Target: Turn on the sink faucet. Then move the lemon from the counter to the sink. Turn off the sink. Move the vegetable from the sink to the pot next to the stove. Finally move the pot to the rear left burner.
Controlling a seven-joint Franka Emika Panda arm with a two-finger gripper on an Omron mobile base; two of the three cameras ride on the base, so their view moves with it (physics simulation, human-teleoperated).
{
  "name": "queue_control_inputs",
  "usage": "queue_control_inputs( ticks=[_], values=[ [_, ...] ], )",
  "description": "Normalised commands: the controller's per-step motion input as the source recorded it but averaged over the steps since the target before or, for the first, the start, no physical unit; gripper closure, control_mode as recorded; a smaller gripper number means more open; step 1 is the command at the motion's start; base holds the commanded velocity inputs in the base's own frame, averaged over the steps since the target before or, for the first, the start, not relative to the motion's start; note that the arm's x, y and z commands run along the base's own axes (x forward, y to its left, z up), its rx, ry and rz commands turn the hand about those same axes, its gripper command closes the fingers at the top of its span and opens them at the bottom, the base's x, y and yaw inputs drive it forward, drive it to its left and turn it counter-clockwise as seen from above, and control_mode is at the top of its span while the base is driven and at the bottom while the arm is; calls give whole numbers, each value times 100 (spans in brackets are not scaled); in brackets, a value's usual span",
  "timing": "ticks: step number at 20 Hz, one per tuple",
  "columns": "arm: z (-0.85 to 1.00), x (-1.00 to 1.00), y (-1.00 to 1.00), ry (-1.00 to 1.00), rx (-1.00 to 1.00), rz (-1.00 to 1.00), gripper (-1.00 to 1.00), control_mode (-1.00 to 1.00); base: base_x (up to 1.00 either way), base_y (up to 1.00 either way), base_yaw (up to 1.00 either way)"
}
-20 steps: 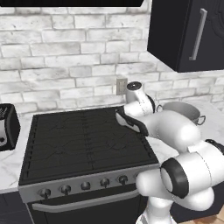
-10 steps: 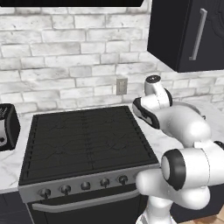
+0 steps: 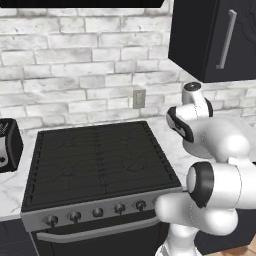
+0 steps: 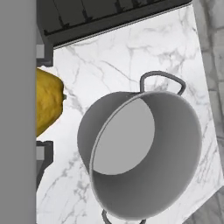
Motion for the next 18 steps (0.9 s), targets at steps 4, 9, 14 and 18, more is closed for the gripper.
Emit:
queue_control_inputs(
  ticks=[4, 9, 14, 18],
  values=[
    [0, 0, -41, -7, 0, -7, 100, -100, 0, 0, 0],
    [0, 0, -39, -15, 0, -2, 100, -100, 0, 0, 0],
    [0, 0, -27, -22, 0, -1, 100, -100, 0, 0, 0],
    [0, 0, -24, -15, 0, -1, 100, -100, 0, 0, 0]
  ],
)
